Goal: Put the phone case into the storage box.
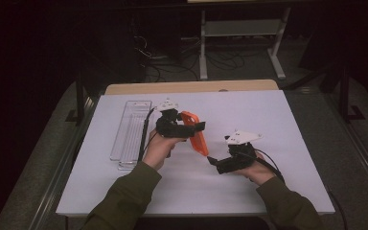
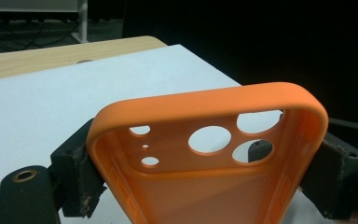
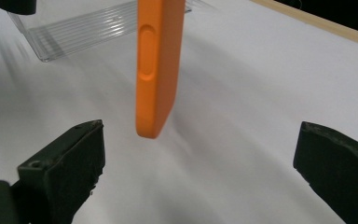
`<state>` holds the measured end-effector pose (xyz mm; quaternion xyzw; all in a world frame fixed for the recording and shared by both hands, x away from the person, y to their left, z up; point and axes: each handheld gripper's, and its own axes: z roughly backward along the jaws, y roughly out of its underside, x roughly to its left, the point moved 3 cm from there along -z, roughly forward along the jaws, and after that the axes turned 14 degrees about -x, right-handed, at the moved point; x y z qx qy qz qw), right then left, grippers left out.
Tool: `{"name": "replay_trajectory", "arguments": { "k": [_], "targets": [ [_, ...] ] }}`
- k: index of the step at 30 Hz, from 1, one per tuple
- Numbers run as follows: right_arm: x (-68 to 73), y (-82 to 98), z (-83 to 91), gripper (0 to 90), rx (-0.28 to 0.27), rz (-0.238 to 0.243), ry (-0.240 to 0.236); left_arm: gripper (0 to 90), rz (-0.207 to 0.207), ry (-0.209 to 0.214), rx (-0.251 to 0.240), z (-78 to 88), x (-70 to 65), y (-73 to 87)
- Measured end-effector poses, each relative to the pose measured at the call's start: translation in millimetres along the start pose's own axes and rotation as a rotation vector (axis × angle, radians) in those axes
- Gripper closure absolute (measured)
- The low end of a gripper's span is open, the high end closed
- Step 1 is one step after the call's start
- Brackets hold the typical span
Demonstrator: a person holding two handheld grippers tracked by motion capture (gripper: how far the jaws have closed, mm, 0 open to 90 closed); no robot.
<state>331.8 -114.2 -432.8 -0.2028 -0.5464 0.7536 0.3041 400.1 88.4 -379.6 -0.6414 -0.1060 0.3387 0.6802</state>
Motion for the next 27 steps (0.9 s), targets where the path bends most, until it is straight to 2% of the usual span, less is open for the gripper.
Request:
{"name": "replay_trajectory", "arguments": {
  "k": [6,13,17,27],
  "targets": [
    [-7.4,2.6,12.4,1.3,-0.008,0.003,0.015,14.3,0.000,-0.003,-0.003,3.3,-0.2,-0.6],
    [-10.0,11.0,29.7,0.5,0.001,0.001,0.022,14.3,-0.001,-0.008,-0.020,8.1,2.1,-5.1],
    [-11.4,17.0,36.5,0.5,-0.002,-0.010,0.042,14.3,-0.003,-0.013,-0.027,10.3,4.0,-7.7],
    [-8.6,34.6,49.2,0.6,0.016,0.003,0.068,14.4,-0.010,-0.028,-0.036,16.8,10.9,-13.3]
  ]
}}
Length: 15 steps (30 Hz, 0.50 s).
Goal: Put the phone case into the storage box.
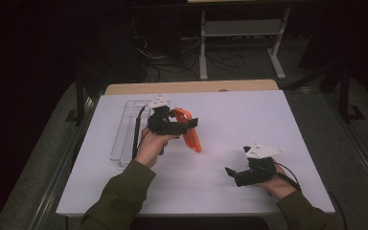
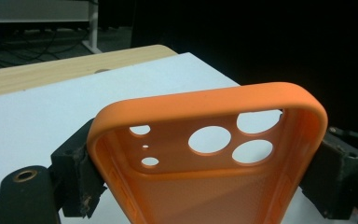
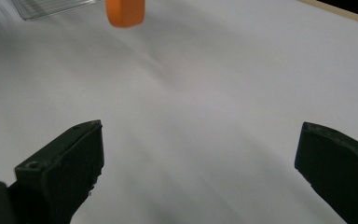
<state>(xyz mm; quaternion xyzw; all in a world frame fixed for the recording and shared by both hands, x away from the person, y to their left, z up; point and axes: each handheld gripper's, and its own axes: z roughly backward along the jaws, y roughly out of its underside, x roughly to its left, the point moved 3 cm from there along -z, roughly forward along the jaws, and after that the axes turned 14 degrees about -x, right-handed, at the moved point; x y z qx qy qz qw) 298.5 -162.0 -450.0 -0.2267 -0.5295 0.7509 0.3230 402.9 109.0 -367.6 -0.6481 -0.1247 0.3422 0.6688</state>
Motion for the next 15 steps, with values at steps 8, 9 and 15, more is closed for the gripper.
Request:
{"name": "replay_trajectory", "arguments": {
  "k": [8,9,15],
  "targets": [
    [0.7,12.1,9.1,0.6,0.031,-0.002,0.010,14.4,-0.005,-0.014,-0.023,7.4,5.5,-9.6],
    [0.8,13.6,9.6,0.6,0.037,-0.006,0.013,14.4,-0.007,-0.018,-0.021,8.7,6.0,-11.2],
    [0.2,15.3,9.3,0.6,0.057,0.028,0.015,14.4,-0.046,-0.040,-0.028,13.8,10.1,-21.1]
  ]
}}
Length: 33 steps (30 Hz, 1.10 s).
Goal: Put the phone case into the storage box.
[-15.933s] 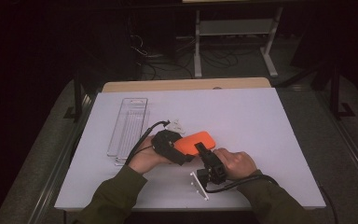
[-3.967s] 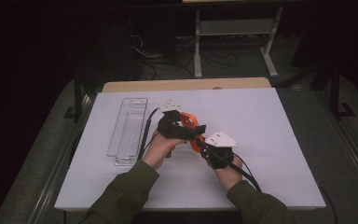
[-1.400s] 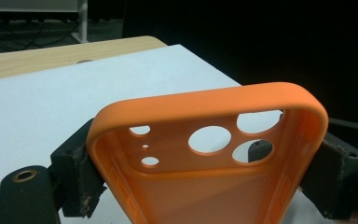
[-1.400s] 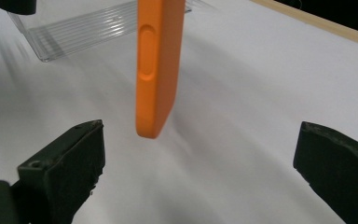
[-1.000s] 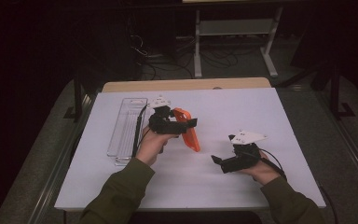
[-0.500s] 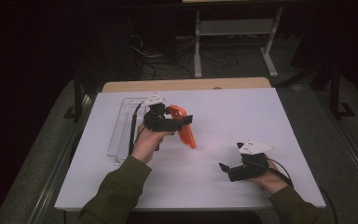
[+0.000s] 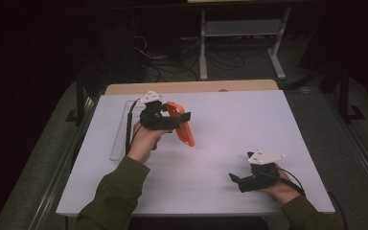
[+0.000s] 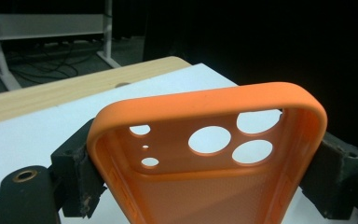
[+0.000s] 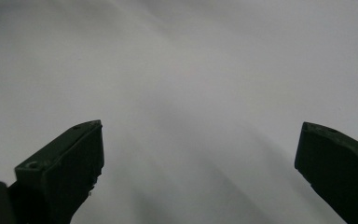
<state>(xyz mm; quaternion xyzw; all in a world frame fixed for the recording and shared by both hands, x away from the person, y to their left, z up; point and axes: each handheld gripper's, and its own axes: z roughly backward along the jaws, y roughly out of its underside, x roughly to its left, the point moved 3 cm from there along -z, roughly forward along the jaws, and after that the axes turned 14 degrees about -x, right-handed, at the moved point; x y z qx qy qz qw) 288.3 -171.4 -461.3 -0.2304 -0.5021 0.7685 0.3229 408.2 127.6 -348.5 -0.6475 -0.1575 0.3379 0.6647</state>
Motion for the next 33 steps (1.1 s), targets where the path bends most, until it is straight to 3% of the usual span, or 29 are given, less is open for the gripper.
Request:
{"name": "replay_trajectory", "arguments": {
  "k": [14,25,27,28,30,33],
  "targets": [
    [0.1,-1.1,-0.2,0.6,-0.014,-0.023,-0.002,14.3,-0.056,-0.104,-0.009,3.7,38.7,-34.3],
    [-0.1,-1.6,0.3,0.6,-0.018,-0.031,-0.003,14.3,-0.095,-0.225,-0.009,7.0,69.5,-54.3],
    [-1.5,-1.4,0.4,0.6,-0.015,-0.014,-0.001,14.3,-0.107,-0.251,-0.006,8.3,74.9,-57.6],
    [-0.5,-1.8,0.4,0.6,-0.020,-0.029,-0.003,14.3,-0.114,-0.267,-0.008,8.6,78.4,-59.5],
    [-2.4,-1.1,0.7,0.6,-0.013,-0.001,-0.001,14.3,-0.117,-0.288,-0.006,9.3,83.1,-61.9],
    [-2.2,-1.3,1.0,0.6,-0.013,-0.003,0.000,14.3,-0.136,-0.328,-0.004,10.3,90.6,-64.9]
  ]
}}
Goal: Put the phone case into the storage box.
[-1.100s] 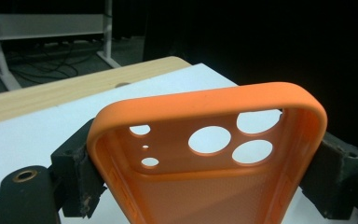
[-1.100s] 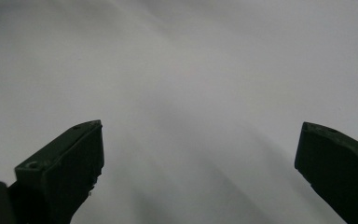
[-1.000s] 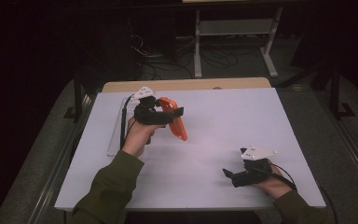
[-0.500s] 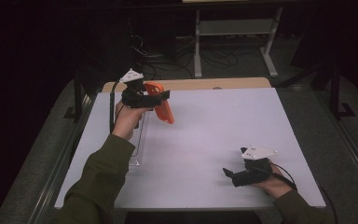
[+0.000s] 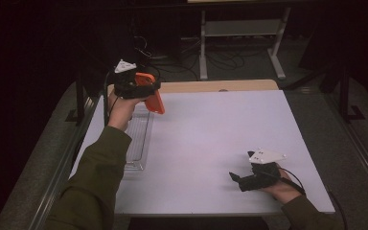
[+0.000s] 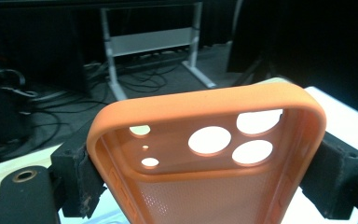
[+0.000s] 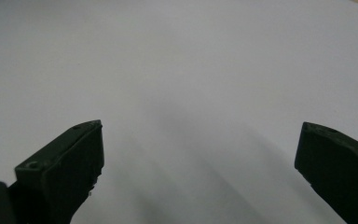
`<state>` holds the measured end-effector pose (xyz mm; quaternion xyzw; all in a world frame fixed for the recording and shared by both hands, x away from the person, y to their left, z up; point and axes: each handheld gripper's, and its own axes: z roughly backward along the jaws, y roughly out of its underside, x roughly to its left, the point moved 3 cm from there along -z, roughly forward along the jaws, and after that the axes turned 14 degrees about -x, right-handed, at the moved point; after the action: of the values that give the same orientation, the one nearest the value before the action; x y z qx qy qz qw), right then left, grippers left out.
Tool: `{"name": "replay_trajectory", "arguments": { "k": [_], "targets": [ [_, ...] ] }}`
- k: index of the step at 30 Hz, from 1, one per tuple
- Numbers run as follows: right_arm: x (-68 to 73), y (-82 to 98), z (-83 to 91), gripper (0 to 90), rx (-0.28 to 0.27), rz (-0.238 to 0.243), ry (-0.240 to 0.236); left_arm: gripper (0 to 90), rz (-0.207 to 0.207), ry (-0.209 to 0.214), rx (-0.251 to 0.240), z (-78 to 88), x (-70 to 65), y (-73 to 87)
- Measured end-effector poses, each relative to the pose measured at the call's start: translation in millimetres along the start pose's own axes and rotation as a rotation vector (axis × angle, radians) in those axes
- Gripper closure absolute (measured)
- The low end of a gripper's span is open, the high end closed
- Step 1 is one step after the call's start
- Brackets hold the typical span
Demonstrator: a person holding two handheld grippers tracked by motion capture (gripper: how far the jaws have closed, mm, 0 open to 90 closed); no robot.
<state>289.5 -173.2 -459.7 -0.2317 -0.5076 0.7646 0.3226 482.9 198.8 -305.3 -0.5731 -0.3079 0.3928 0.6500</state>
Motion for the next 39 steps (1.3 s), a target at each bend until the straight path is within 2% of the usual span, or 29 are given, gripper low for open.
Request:
{"name": "replay_trajectory", "arguments": {
  "k": [4,6,10,13,16,17,18,20,24,31,39],
  "targets": [
    [-0.7,-0.5,0.3,0.6,-0.006,-0.004,0.001,14.2,-0.006,-0.060,0.007,-0.3,10.5,0.8],
    [0.5,-1.0,0.2,0.6,-0.013,-0.026,0.001,14.2,-0.010,-0.092,0.010,-1.0,16.0,2.5],
    [0.4,-0.7,0.4,0.6,-0.004,-0.013,0.001,14.2,-0.014,-0.155,0.026,-2.1,26.8,6.2],
    [0.8,-1.3,0.2,0.6,-0.013,-0.026,0.000,14.1,-0.025,-0.205,0.033,-2.7,33.5,8.1],
    [1.1,-1.1,-0.3,0.6,-0.012,-0.028,-0.002,14.1,-0.035,-0.245,0.043,-5.2,38.2,10.8],
    [0.4,-0.8,-0.1,0.6,-0.006,-0.016,-0.003,14.1,-0.044,-0.260,0.053,-6.0,39.8,12.0],
    [0.3,-0.7,-0.2,0.6,-0.005,-0.013,-0.002,14.1,-0.037,-0.271,0.053,-7.4,40.4,13.4],
    [1.4,-1.2,-0.3,0.6,-0.012,-0.028,-0.002,14.1,-0.047,-0.297,0.063,-10.6,41.9,16.6],
    [0.3,-1.3,0.1,0.6,-0.013,-0.018,-0.003,14.0,-0.070,-0.345,0.098,-16.2,44.6,23.6],
    [1.4,-1.8,0.3,0.6,-0.015,-0.029,-0.004,13.8,-0.061,-0.388,0.143,-24.9,48.4,37.0],
    [0.6,-1.8,0.6,0.6,-0.014,-0.018,-0.006,13.6,-0.054,-0.409,0.194,-32.8,51.5,56.3]
  ]
}}
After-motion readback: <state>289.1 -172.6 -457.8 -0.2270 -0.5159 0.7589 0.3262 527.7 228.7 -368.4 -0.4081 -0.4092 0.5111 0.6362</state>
